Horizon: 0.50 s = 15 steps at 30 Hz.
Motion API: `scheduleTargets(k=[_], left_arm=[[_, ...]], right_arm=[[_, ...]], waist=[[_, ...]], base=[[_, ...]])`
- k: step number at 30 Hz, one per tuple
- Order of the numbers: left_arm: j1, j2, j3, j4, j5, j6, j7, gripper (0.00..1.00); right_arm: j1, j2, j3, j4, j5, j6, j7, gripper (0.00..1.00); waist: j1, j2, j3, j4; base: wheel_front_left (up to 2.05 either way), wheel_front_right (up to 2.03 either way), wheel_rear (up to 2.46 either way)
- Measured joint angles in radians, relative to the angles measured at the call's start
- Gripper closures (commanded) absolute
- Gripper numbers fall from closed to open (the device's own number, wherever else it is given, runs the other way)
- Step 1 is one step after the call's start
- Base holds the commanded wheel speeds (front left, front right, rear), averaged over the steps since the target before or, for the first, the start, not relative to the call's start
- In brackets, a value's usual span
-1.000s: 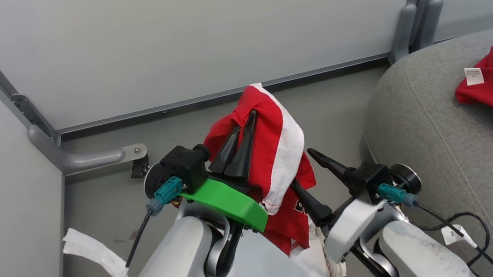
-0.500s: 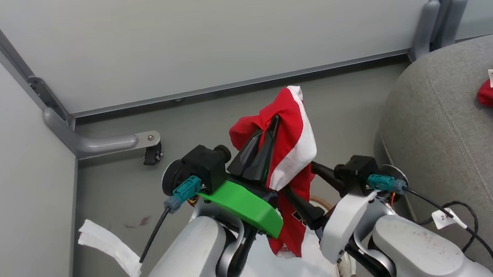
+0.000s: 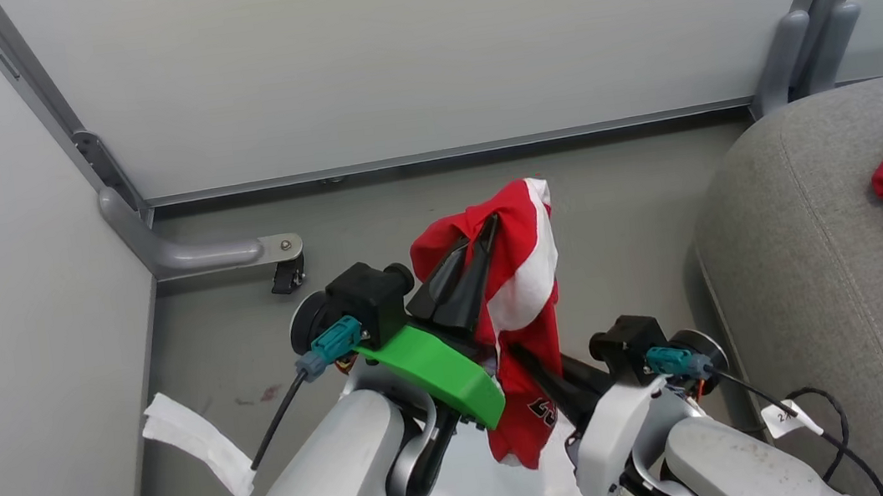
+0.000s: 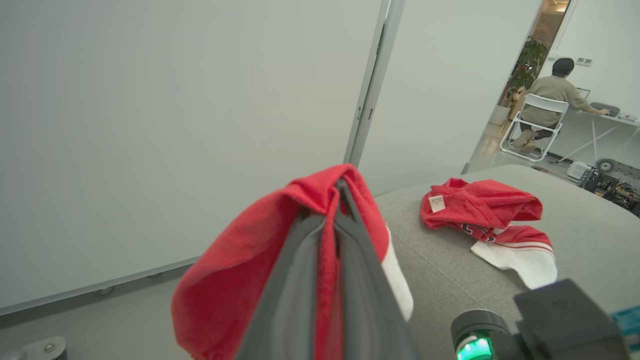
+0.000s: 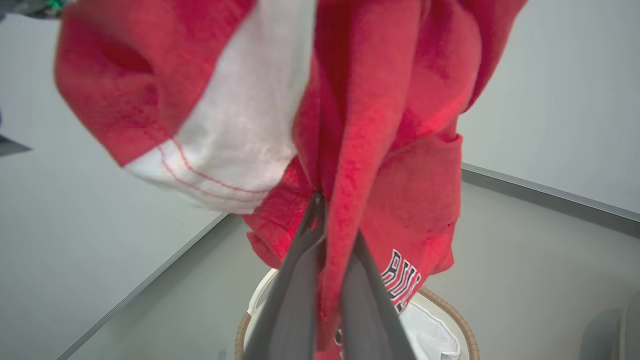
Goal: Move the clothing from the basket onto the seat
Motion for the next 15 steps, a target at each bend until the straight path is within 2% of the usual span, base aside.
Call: scheduleTargets(k=[6, 12, 13, 14, 15], left_arm=[[0.006, 0.000, 0.006, 0.005, 0.000, 0.004, 0.000, 1.00], [0.015, 0.000, 0.018, 0.007, 0.001, 0.008, 0.000, 1.00], [0.017, 0.000, 0.020, 0.012, 0.001, 0.010, 0.000, 0.60], [0.022, 0.000, 0.026, 0.013, 0.001, 0.016, 0.000, 0.33], [0.025, 0.000, 0.035, 0.013, 0.004, 0.021, 0.000, 0.00]], right_arm=[[0.020, 0.000, 0.006, 0.007, 0.001, 0.000, 0.000, 1.00], [0.033, 0.000, -0.035, -0.004, -0.008, 0.000, 0.000, 1.00], [0.036, 0.000, -0.042, -0.007, -0.012, 0.000, 0.000, 1.00], [0.044, 0.001, -0.051, -0.016, -0.017, 0.000, 0.000, 1.00], [0.051, 0.001, -0.063, -0.029, -0.021, 0.000, 0.000, 1.00]], waist=[[0.0000, 0.0000, -0.008, -0.015], [0.0000, 0.0000, -0.010, -0.036], [0.0000, 0.0000, -0.011, -0.039], [0.0000, 0.0000, -0.011, -0.045], [0.0000, 0.0000, -0.011, -0.050]], base=[[0.00, 0.00, 0.00], [0.00, 0.00, 0.00], [0.00, 0.00, 0.00], [0.00, 0.00, 0.00], [0.00, 0.00, 0.00]])
